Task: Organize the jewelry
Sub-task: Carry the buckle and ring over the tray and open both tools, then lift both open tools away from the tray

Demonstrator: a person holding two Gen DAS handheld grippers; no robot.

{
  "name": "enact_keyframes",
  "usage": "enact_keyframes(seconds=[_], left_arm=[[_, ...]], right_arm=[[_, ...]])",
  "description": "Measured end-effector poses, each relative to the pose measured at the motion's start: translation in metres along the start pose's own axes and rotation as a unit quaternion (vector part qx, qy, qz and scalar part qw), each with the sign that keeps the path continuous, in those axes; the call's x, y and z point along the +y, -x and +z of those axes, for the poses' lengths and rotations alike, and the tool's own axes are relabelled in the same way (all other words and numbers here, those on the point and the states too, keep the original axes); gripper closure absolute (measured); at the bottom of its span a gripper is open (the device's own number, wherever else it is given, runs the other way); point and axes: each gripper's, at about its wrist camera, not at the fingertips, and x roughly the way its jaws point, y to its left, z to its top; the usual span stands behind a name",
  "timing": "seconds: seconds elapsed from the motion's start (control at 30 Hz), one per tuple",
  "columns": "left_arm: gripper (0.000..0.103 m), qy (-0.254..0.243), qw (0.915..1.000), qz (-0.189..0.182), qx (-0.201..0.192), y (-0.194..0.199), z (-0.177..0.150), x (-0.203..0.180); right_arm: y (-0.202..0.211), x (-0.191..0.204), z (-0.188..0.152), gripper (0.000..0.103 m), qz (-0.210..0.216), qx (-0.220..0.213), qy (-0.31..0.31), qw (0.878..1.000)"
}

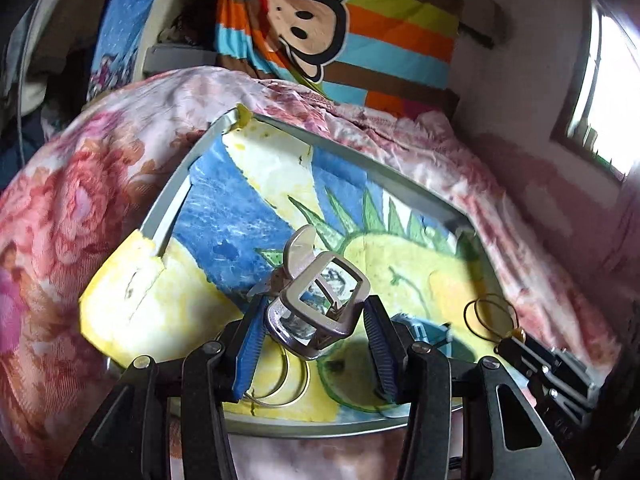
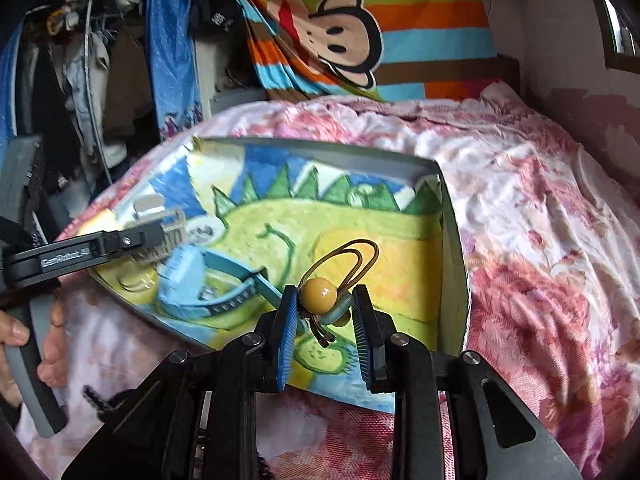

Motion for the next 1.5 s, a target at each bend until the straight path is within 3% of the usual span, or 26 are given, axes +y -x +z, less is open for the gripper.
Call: enact_keyframes(seconds=[0.27,0.3,0.37,0.43,0.5,0.57,0.73,0.97,1.3,1.5], left_arm=[[0.055,-0.027,0.9993,0.018,0.02,-0.004,-0.003,-0.011],[0.05,-0.027,0.9992,0.018,0.021,-0.003,-0.002,-0.012],[0.04,-0.032,0.9993,0.014,0.017,0.0,-0.003,-0.013],[0.027,-0.033,0.9993,0.011,0.013,0.003,-0.002,-0.016],[0.024,-0.03,0.9995,0.005,0.007,0.008,-0.001,-0.018],[0.023,-0.034,0.9994,0.004,0.001,0.018,0.001,-0.023],[0.005,-0.038,0.9989,0.007,-0.026,0.048,0.005,-0.033],[0.001,-0.036,0.9967,0.022,-0.069,0.098,0.006,-0.043],[0.0,-0.046,0.989,0.041,-0.134,0.178,-0.021,-0.045],[0.0,-0.043,0.9891,0.041,-0.135,0.209,-0.05,-0.029]], right_arm=[[-0.005,-0.011,-0.006,0.076,-0.003,0.009,-0.024,1.0],[-0.004,-0.012,-0.007,0.075,-0.003,0.009,-0.025,1.0],[-0.003,-0.013,-0.007,0.057,-0.006,0.008,-0.028,1.0],[0.0,-0.015,-0.006,0.052,-0.008,0.004,-0.03,0.999],[0.003,-0.016,-0.005,0.052,-0.01,0.004,-0.031,0.999],[0.008,-0.017,-0.003,0.045,-0.015,0.002,-0.031,0.999],[0.03,-0.021,-0.001,0.029,-0.021,-0.007,-0.034,0.999],[0.071,-0.02,0.001,0.012,-0.022,-0.026,-0.023,0.999],[0.145,0.004,-0.008,0.008,-0.012,-0.067,0.019,0.997],[0.189,0.022,-0.023,0.008,-0.01,-0.095,0.045,0.994]])
